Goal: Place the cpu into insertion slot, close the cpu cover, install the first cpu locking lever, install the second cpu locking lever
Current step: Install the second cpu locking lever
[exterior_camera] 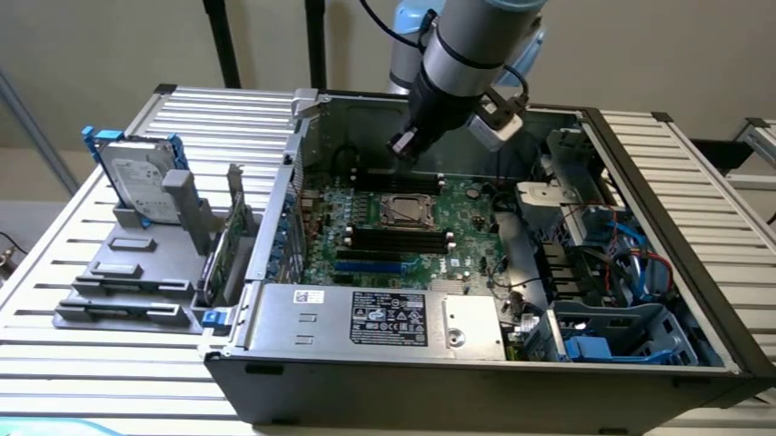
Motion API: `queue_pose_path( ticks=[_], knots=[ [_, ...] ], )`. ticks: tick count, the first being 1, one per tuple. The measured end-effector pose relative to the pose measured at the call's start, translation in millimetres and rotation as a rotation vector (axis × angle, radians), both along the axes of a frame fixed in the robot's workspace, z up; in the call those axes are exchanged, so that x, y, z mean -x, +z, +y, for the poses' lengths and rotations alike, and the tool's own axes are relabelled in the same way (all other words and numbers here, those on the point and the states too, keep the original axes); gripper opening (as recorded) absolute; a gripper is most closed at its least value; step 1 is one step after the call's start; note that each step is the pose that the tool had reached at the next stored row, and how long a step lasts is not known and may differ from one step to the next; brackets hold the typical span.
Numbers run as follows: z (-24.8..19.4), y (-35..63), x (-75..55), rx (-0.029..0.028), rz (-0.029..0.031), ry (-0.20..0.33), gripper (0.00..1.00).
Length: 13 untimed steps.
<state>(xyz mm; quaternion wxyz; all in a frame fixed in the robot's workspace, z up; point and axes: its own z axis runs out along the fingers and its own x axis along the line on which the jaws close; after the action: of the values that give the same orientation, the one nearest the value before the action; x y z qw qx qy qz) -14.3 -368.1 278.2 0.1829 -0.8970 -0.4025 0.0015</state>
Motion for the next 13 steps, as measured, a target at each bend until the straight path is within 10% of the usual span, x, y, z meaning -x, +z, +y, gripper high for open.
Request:
queue_pose_path(
  ticks=[4,13],
  knots=[
    [-0.5,7.8,0.6,0.0161,-0.0068,0.020,0.11],
    [-0.8,15.7,2.8,0.0878,-0.0168,0.076,0.11]
  ],
)
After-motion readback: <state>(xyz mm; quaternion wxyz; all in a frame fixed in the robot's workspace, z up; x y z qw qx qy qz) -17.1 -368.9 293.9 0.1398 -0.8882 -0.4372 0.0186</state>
